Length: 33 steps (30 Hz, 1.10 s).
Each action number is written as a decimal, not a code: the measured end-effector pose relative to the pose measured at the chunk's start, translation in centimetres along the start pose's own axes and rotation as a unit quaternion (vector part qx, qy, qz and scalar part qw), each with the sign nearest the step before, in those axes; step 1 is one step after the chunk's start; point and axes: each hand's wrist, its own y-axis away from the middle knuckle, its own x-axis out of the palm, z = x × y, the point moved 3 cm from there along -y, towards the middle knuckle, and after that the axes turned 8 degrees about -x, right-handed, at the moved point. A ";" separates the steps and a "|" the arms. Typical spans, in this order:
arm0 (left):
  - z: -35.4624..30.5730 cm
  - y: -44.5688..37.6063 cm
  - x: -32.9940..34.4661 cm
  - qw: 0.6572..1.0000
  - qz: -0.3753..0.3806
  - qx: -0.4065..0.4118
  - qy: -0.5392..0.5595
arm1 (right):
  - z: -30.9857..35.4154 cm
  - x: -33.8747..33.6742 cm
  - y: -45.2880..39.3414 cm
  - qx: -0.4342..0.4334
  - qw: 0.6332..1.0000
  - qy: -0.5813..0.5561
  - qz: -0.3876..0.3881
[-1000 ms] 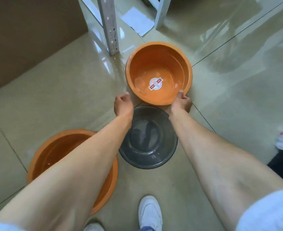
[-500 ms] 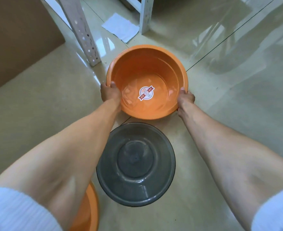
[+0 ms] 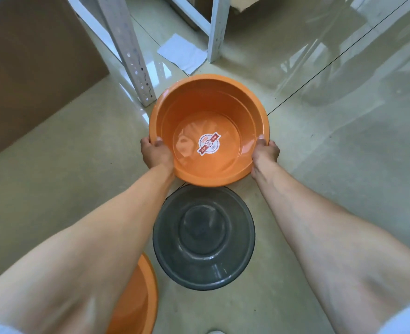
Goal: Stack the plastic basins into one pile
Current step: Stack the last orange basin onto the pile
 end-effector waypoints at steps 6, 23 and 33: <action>-2.2 3.1 -5.6 0.999 -0.020 0.000 0.041 | 3.6 0.3 5.3 -0.064 0.998 0.008 -0.005; 4.8 12.8 -32.8 0.970 -0.211 -0.091 0.075 | -2.8 0.2 31.6 -0.041 0.992 0.068 0.100; 15.4 13.6 -41.2 0.940 -0.296 -0.155 0.074 | -12.7 0.6 37.9 -0.019 0.981 0.148 0.122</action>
